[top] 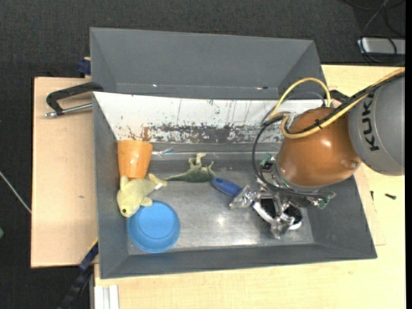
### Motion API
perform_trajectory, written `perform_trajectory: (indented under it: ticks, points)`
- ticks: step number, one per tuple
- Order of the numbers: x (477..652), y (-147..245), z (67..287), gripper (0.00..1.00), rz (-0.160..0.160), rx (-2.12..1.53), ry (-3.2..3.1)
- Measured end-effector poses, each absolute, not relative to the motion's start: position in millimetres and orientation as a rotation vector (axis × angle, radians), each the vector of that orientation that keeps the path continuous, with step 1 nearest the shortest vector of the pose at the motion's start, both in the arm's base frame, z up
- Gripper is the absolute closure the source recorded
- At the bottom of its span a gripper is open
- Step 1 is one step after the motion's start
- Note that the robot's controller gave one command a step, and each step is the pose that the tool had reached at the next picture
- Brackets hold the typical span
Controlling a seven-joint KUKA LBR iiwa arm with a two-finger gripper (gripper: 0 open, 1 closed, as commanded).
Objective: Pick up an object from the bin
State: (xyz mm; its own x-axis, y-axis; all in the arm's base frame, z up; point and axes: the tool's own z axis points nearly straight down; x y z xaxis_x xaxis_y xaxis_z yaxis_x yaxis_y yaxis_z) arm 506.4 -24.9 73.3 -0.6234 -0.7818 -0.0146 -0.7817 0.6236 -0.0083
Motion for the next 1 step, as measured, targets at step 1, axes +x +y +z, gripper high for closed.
perform_trajectory:
  ticks: [1]
  points:
    - [527.8,-44.5,72.9,0.0,-0.002,-1.875,2.504]
